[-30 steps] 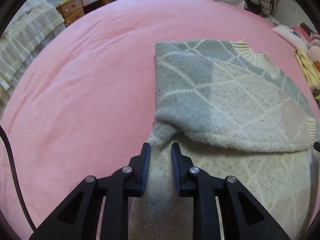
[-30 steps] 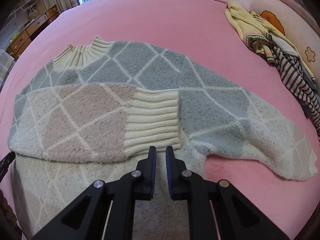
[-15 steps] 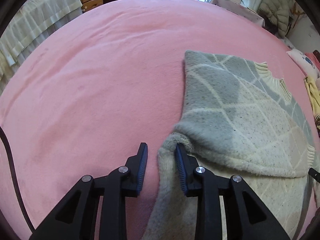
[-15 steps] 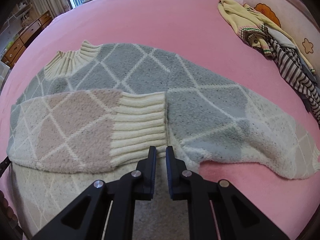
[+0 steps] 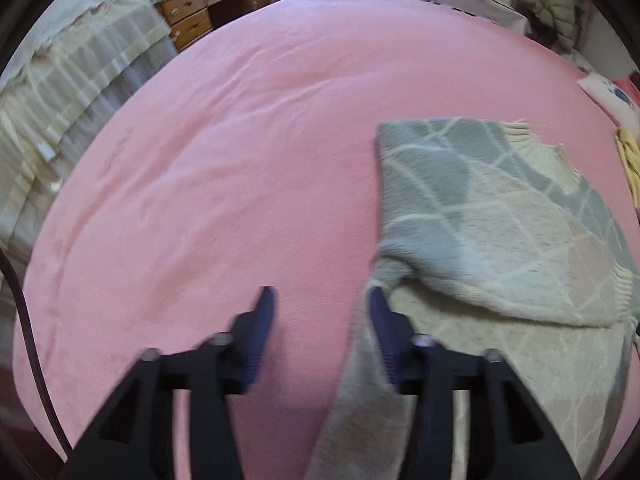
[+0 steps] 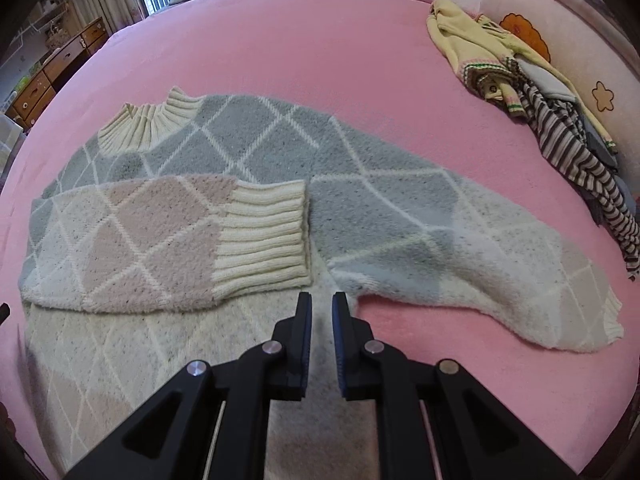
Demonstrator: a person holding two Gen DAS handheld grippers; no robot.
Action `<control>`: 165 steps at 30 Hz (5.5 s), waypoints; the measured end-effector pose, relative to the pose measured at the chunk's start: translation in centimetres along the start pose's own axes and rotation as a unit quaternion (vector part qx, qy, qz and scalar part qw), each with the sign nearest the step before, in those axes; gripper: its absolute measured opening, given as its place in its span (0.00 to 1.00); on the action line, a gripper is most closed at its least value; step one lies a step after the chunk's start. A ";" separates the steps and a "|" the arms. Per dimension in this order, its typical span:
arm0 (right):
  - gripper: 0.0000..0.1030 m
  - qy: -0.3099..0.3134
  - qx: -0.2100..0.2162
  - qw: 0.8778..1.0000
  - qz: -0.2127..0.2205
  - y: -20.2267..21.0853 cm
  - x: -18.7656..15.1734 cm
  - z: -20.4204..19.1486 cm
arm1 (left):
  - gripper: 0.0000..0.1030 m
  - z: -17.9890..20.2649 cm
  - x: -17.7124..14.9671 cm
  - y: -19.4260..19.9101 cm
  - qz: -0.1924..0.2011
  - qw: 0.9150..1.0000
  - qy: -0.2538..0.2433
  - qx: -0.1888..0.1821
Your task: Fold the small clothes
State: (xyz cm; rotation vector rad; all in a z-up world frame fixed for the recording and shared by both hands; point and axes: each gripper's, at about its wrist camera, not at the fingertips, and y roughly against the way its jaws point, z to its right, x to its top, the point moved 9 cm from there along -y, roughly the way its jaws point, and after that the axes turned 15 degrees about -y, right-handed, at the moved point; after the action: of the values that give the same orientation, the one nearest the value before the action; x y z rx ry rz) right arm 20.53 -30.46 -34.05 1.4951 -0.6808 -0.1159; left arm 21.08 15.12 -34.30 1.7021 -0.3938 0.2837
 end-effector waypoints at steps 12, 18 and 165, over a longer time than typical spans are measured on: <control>0.39 -0.009 -0.026 0.999 0.022 5.4 -0.3 6.4 | 0.80 20.5 5.3 9.0 0.063 0.977 -0.175 -0.101; 0.39 -0.044 -0.038 0.998 0.031 7.1 0.2 12.3 | 0.80 32.1 5.2 11.3 0.082 0.954 -0.261 -0.122; 0.42 0.082 0.018 0.994 0.074 1.6 5.2 -3.9 | 0.51 8.6 8.3 -9.3 -0.080 0.908 -0.330 -0.246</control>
State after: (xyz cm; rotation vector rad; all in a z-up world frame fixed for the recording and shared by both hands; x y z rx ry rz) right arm 26.09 -29.39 -30.49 1.4661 -0.6607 0.1313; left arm 32.14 7.12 -40.78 1.2747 -0.7454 -0.5011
